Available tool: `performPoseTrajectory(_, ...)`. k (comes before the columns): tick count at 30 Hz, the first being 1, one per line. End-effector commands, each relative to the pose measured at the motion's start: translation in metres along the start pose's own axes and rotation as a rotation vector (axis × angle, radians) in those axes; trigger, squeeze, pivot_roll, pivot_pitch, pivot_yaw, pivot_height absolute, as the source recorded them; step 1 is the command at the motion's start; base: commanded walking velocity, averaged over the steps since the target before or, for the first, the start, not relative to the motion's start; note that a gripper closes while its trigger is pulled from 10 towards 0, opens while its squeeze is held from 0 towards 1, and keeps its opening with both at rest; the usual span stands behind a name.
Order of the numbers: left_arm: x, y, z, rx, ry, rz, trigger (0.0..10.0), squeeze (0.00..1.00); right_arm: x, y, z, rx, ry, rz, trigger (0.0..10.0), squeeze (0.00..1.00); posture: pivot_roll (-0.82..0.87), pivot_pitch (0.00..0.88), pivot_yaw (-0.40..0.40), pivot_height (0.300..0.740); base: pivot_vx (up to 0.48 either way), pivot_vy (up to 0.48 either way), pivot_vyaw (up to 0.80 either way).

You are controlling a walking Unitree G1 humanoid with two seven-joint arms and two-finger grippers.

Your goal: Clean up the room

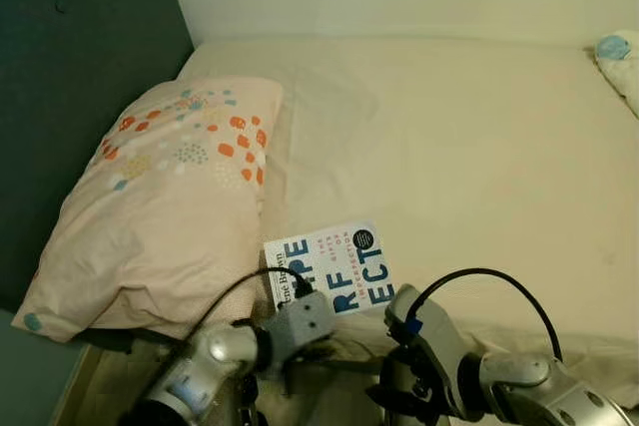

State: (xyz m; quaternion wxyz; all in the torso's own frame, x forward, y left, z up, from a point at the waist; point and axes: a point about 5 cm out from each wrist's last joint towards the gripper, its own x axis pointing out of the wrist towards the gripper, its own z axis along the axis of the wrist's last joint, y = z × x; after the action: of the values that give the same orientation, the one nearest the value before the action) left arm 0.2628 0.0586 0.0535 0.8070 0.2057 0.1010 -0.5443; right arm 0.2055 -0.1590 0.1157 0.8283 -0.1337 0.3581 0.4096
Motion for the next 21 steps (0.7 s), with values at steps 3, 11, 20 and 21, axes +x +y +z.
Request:
performPoseTrajectory(3, 0.004, -0.014, -0.016, -0.027, 0.053, 0.014, 0.0, 0.00, -0.001, 0.006, -0.004, 0.003, 0.014, 0.034, 10.0, 0.00, -0.12, 0.258, 0.038, 0.603, 0.000, 0.000, 0.00)
performPoseTrajectory(11, 0.015, -0.022, -0.025, -0.050, 0.098, 0.043, 0.0, 0.00, -0.004, 0.007, -0.004, 0.001, 0.019, 0.034, 10.0, 0.00, -0.13, 0.303, 0.048, 0.603, 0.000, 0.000, 0.00)
performPoseTrajectory(20, 0.027, -0.018, -0.030, -0.021, 0.150, 0.191, 0.0, 0.00, -0.003, 0.009, 0.003, -0.013, 0.001, 0.042, 10.0, 0.00, -0.14, 0.332, 0.056, 0.603, 0.000, 0.000, 0.00)
performPoseTrajectory(21, 0.027, -0.018, -0.030, -0.021, 0.150, 0.191, 0.0, 0.00, -0.003, 0.009, 0.003, -0.013, 0.001, 0.042, 10.0, 0.00, -0.14, 0.332, 0.056, 0.603, 0.000, 0.000, 0.00)
